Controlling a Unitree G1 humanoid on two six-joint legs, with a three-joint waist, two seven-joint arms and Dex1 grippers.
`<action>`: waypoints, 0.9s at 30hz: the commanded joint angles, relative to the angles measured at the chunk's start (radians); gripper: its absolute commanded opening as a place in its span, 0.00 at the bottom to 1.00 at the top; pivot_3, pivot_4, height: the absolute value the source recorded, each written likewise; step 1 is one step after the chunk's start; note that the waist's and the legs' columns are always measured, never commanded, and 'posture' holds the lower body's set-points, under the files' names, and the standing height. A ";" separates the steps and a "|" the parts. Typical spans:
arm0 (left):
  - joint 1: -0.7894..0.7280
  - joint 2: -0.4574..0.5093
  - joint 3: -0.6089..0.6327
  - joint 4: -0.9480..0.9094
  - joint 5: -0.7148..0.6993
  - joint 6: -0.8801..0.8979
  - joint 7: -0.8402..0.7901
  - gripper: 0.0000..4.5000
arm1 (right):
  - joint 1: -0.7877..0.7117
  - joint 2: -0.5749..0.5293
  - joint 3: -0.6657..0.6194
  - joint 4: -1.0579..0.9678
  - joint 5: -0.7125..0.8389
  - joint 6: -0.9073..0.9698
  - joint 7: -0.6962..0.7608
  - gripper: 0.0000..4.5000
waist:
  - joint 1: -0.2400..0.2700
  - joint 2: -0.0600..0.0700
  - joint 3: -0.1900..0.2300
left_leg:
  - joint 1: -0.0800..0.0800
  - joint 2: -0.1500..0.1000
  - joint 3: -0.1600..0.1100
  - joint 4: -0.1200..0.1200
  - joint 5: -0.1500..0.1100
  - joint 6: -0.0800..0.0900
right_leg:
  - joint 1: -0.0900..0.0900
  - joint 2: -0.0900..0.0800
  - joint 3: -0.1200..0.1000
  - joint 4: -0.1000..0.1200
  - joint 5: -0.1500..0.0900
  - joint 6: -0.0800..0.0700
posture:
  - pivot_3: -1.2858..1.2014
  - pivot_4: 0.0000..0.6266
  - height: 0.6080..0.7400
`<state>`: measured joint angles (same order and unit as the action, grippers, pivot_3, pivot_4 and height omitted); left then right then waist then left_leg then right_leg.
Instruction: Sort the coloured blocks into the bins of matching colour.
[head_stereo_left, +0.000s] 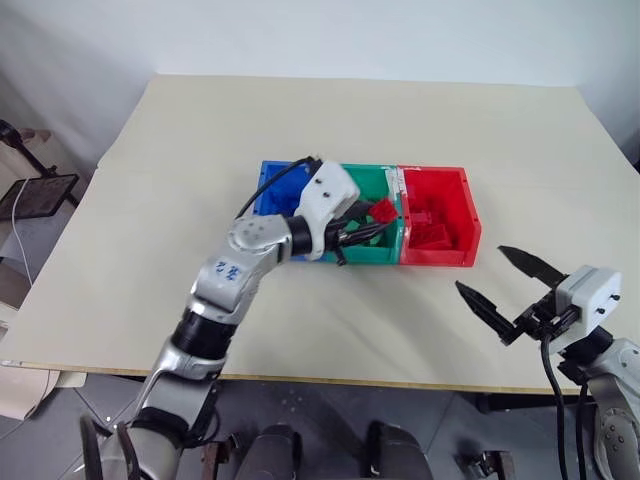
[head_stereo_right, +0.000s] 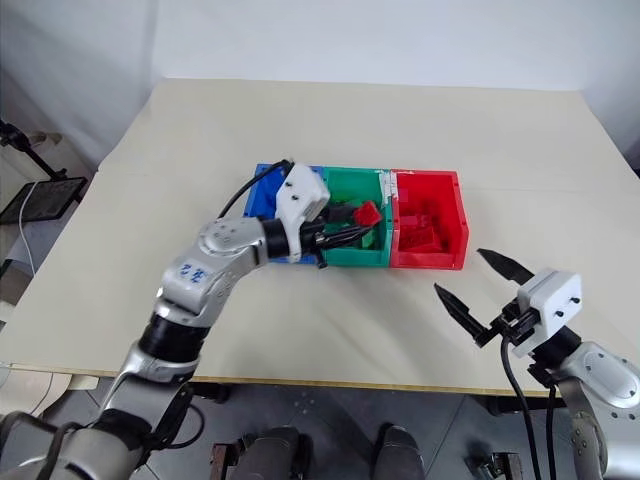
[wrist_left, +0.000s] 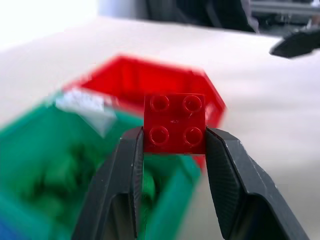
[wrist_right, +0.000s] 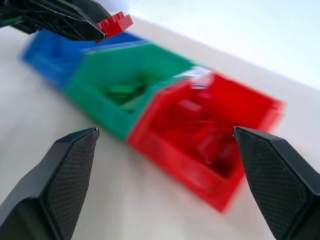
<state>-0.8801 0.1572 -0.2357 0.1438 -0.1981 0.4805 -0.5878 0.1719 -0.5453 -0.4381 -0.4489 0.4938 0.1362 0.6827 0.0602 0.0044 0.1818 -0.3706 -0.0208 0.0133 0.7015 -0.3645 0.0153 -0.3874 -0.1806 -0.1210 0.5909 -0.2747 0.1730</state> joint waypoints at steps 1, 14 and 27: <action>-0.224 -0.130 -0.033 0.394 0.104 -0.272 0.044 0.32 | 0.021 0.010 -0.044 -0.097 0.002 0.034 -0.092 1.00 | 0.014 -0.001 0.000 | -0.001 0.000 0.001 0.000 0.000 0.001 | 0.000 0.000 0.000 -0.002 0.000 0.000 | 0.52 0.24 1.00; -0.507 -0.258 0.045 1.028 0.214 -0.634 0.070 0.61 | 0.089 0.027 0.002 -0.232 0.001 0.078 -0.168 1.00 | -0.007 -0.001 0.000 | 0.000 -0.001 0.014 -0.005 -0.002 0.006 | -0.005 -0.002 0.001 -0.005 0.001 0.001 | 0.52 0.24 1.00; 0.152 0.185 0.145 0.126 0.022 -0.585 -0.372 0.94 | -0.032 -0.089 0.081 -0.075 0.079 0.041 0.117 1.00 | -0.062 0.002 -0.001 | 0.004 0.003 0.013 -0.005 -0.003 0.005 | -0.006 -0.001 0.001 0.001 0.001 0.001 | 0.52 0.24 1.00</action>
<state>-0.7722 0.2957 -0.1296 0.4072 -0.1320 -0.1417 -0.9311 0.1621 -0.6074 -0.3572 -0.5291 0.5382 0.1962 0.7393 -0.0020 0.0064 0.1806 -0.3673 -0.0180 0.0256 0.6974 -0.3675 0.0202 -0.3937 -0.1821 -0.1200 0.5924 -0.2740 0.1743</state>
